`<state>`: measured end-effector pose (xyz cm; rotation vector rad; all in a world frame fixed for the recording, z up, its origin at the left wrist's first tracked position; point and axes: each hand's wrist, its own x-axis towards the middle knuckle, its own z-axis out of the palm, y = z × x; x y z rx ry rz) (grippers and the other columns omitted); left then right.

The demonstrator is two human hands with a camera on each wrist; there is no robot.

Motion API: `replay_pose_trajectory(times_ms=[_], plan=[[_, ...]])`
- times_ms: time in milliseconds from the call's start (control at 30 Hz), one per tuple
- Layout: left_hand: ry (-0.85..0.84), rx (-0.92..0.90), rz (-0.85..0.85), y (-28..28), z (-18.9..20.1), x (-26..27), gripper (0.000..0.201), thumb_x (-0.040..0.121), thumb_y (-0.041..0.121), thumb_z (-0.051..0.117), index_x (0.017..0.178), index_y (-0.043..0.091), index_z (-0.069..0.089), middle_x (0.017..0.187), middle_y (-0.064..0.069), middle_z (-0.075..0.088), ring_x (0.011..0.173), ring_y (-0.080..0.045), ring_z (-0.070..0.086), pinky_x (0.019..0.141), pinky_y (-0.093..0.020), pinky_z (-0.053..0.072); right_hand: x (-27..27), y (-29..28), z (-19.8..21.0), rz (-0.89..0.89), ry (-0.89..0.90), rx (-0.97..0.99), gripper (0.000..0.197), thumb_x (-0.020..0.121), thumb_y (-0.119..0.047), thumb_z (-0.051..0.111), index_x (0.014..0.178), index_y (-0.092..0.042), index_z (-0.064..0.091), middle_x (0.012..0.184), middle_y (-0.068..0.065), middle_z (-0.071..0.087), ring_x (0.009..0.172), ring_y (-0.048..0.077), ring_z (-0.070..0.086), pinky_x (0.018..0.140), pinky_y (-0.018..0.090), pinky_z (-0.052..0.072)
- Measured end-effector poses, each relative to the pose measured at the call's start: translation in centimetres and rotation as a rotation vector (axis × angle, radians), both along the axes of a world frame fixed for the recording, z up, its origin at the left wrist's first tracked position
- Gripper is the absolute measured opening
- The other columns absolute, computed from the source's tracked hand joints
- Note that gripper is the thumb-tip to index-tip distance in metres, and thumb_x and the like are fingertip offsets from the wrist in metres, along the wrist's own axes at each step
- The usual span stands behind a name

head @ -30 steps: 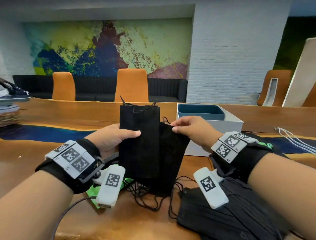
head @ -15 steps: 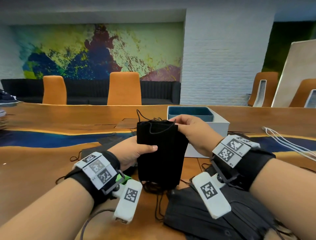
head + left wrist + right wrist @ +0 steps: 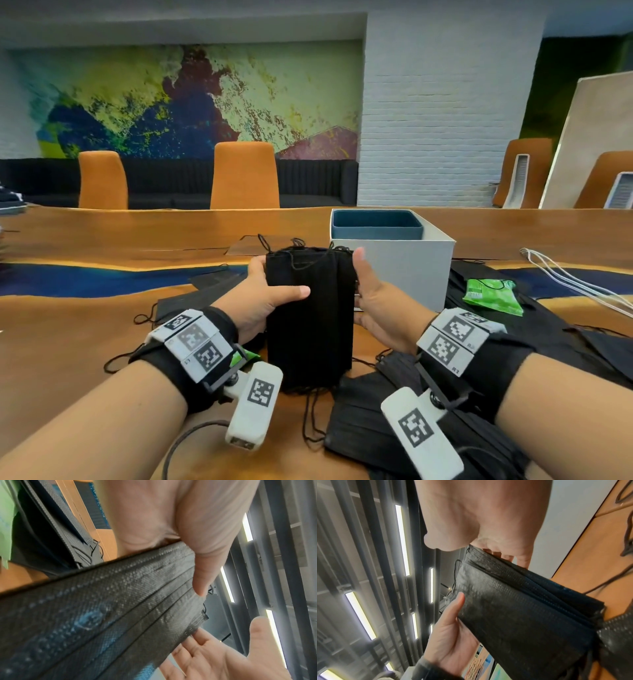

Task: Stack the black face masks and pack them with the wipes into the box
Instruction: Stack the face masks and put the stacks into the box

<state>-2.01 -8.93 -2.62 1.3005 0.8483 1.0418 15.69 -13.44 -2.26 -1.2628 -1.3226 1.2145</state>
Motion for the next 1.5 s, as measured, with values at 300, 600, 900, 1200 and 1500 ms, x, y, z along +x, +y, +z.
replay_pose_trajectory(times_ms=[300, 600, 900, 1200, 1500], plan=[[0.114, 0.067, -0.195, 0.0, 0.4, -0.1, 0.044, 0.072, 0.019, 0.076, 0.113, 0.018, 0.062, 0.095, -0.002, 0.073, 0.092, -0.017, 0.069, 0.072, -0.029, 0.053, -0.9, 1.0, -1.9, 0.029, -0.194, 0.068, 0.084, 0.068, -0.078, 0.052, 0.131, -0.025, 0.04, 0.125, -0.005, 0.055, 0.116, 0.012, 0.052, 0.099, 0.032, 0.041], [-0.004, 0.035, -0.224, 0.0, -0.4, -0.7, 0.039, 0.07, 0.018, 0.069, 0.108, 0.012, 0.065, 0.095, -0.008, 0.074, 0.088, -0.019, 0.071, 0.068, -0.028, 0.055, -1.3, 1.5, -3.2, 0.09, -0.017, 0.075, 0.084, 0.065, -0.052, 0.078, 0.134, -0.025, 0.037, 0.124, 0.0, 0.057, 0.112, 0.015, 0.057, 0.093, 0.032, 0.05], [0.031, -0.007, -0.258, 0.1, 0.0, -1.2, 0.045, 0.073, 0.009, 0.073, 0.116, 0.014, 0.062, 0.107, -0.012, 0.071, 0.102, -0.026, 0.067, 0.081, -0.037, 0.054, -1.2, 1.9, -3.6, 0.121, 0.001, 0.053, 0.056, 0.075, -0.029, 0.078, 0.125, -0.023, 0.052, 0.117, 0.001, 0.064, 0.111, 0.016, 0.059, 0.094, 0.032, 0.05], [-0.017, 0.052, -0.17, 0.3, -0.4, -1.1, 0.053, 0.073, -0.002, 0.07, 0.123, 0.009, 0.058, 0.115, -0.015, 0.068, 0.105, -0.028, 0.066, 0.08, -0.037, 0.054, -1.5, 1.6, -3.4, 0.113, -0.012, 0.1, 0.029, 0.086, -0.016, 0.067, 0.112, -0.026, 0.06, 0.109, -0.002, 0.068, 0.103, 0.012, 0.063, 0.079, 0.019, 0.05], [0.009, 0.069, -0.171, 0.7, -0.6, -0.6, 0.062, 0.067, 0.011, 0.075, 0.126, 0.014, 0.055, 0.116, -0.013, 0.067, 0.106, -0.025, 0.066, 0.079, -0.036, 0.056, -0.9, 2.8, -3.3, 0.046, -0.007, 0.075, 0.056, 0.08, -0.024, 0.074, 0.128, -0.022, 0.046, 0.125, 0.002, 0.059, 0.115, 0.018, 0.056, 0.096, 0.033, 0.048]])
